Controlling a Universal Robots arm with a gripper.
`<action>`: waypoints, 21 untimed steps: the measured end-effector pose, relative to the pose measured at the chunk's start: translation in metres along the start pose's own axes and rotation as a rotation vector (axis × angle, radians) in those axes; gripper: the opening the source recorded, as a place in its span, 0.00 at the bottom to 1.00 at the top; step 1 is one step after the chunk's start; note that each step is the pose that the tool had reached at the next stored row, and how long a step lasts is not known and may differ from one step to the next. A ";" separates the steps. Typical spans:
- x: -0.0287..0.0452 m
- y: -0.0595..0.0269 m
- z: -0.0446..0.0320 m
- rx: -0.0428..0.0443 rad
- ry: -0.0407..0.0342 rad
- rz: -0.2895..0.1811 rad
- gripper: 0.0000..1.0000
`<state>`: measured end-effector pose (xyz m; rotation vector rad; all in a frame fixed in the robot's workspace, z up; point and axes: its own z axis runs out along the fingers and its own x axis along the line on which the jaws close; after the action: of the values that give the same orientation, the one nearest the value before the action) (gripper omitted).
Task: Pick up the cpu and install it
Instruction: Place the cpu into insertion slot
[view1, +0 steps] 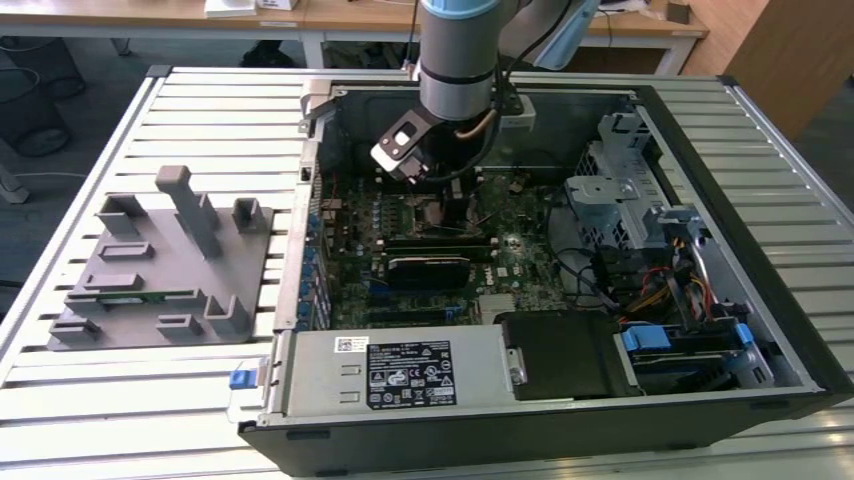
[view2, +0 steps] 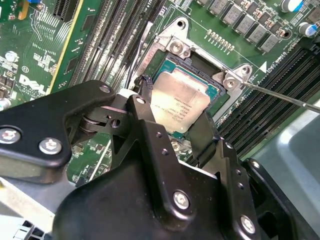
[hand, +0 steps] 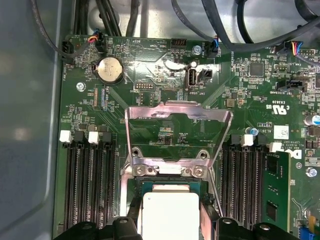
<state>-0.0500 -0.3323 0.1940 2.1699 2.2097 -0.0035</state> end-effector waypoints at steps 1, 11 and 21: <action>0.0000 0.0000 0.0002 -0.0001 0.0001 0.000 0.54; 0.0001 0.0000 0.0022 -0.0001 0.0000 0.000 0.55; 0.0022 0.0000 0.0027 -0.0002 0.0016 0.000 0.62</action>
<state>-0.0500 -0.3302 0.1912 2.1706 2.2105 -0.0015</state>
